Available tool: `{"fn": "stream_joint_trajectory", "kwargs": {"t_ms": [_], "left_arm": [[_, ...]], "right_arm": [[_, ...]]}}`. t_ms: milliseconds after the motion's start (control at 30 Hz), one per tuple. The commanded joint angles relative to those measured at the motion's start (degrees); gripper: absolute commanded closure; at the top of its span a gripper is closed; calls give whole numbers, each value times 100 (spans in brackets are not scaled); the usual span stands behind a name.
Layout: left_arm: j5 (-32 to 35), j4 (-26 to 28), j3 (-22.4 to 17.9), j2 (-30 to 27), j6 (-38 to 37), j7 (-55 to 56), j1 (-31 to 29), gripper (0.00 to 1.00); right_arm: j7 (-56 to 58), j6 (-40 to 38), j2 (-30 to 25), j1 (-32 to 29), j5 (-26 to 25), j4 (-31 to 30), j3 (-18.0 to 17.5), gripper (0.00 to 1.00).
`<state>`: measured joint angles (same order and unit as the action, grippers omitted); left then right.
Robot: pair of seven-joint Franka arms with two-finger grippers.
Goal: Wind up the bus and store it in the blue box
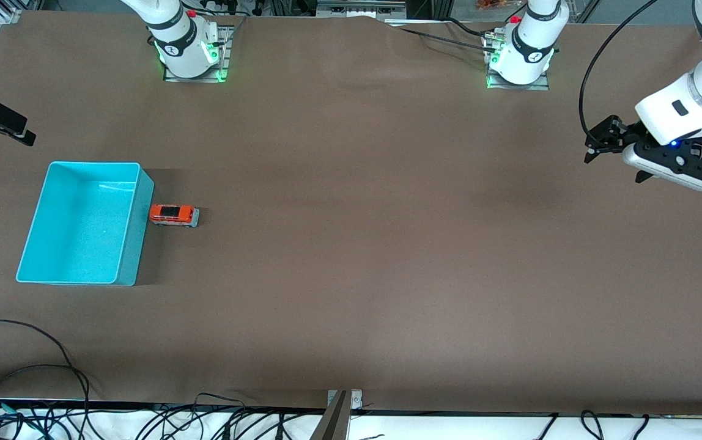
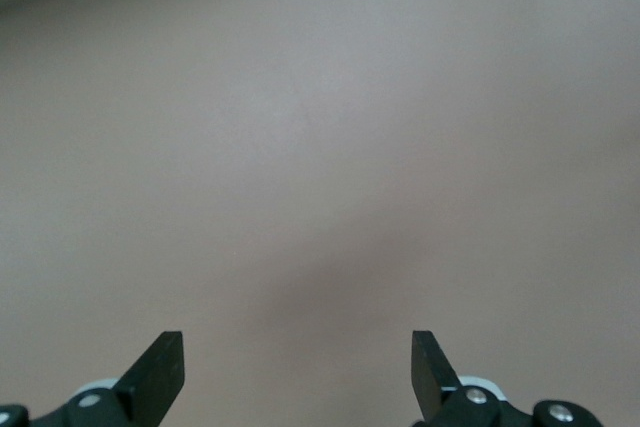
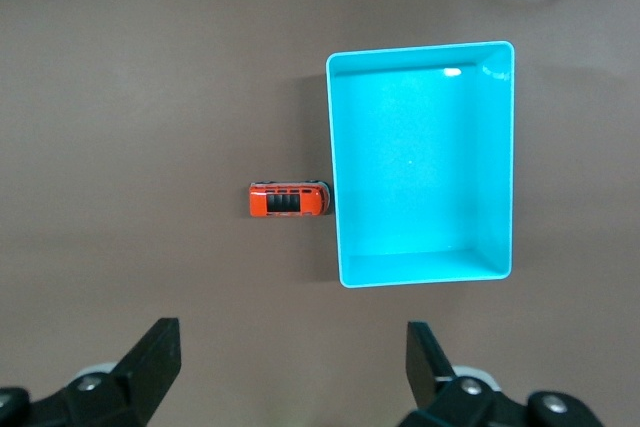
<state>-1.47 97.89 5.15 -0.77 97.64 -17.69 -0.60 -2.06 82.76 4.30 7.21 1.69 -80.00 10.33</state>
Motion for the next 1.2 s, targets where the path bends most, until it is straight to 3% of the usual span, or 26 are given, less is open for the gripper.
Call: {"fn": "stream_joint_trajectory", "kwargs": {"t_ms": [0, 633, 933, 1167], "left_arm": [[-143, 415, -128, -407, 168, 11, 121, 0], [-108, 187, -172, -371, -526, 547, 95, 0], [-99, -375, -172, -117, -588, 530, 51, 0], [-99, -446, -172, -81, -570, 459, -169, 0]], "right_arm": [[100, -50, 10, -18, 69, 2, 83, 0], [91, -50, 265, 0, 51, -288, 65, 0], [197, 582, -464, -141, 42, -1667, 48, 0], [214, 1294, -781, -141, 34, -2590, 48, 0]]}}
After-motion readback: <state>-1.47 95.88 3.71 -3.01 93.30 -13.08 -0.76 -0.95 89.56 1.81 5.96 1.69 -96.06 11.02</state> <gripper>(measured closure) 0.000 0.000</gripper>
